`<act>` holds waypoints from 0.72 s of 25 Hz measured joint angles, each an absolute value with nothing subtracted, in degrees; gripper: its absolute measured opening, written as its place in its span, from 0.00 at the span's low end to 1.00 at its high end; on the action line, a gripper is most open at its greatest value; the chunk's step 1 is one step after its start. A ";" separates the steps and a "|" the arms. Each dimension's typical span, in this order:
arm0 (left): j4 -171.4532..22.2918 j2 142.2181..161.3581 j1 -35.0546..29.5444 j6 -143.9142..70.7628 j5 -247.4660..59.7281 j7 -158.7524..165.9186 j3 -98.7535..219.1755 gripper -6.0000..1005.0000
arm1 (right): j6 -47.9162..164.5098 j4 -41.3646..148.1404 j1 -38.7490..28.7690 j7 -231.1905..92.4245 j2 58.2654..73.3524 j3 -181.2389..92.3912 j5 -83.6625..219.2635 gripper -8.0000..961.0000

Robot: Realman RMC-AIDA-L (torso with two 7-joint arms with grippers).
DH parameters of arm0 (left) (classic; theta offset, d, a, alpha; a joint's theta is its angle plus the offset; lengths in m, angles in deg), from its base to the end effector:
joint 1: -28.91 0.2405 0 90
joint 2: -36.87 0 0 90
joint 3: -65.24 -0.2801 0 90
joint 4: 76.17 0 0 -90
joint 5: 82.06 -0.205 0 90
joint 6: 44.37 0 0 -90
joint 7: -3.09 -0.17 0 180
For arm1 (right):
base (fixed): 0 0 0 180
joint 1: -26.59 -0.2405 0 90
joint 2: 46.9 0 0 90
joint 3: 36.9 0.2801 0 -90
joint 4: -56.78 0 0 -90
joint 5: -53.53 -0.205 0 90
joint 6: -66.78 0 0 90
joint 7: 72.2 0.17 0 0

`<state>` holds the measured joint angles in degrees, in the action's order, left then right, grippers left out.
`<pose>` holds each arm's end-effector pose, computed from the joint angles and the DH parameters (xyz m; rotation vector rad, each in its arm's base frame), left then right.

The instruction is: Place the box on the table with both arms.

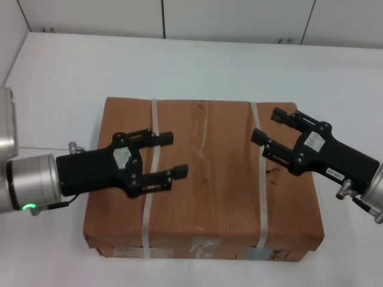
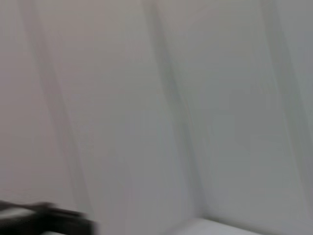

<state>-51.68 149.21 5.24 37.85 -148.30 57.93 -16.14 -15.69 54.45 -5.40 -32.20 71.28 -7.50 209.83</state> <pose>-0.2730 0.3136 -0.0535 -2.6636 -0.3493 -0.9022 0.2776 0.3269 -0.0840 -2.3595 0.5396 0.9835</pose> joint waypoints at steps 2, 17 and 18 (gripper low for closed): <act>-51.56 148.63 5.21 40.80 -149.16 57.88 -15.94 0.73 | -22.41 50.18 -8.08 -27.47 70.51 -10.37 212.04 0.73; -51.32 148.49 4.54 43.33 -149.41 58.15 -15.74 0.73 | -35.88 40.93 -13.40 -23.20 71.07 -22.10 212.58 0.89; -51.32 148.50 4.50 43.34 -149.48 58.20 -15.72 0.73 | -35.91 40.91 -13.45 -23.23 71.07 -22.28 212.58 0.89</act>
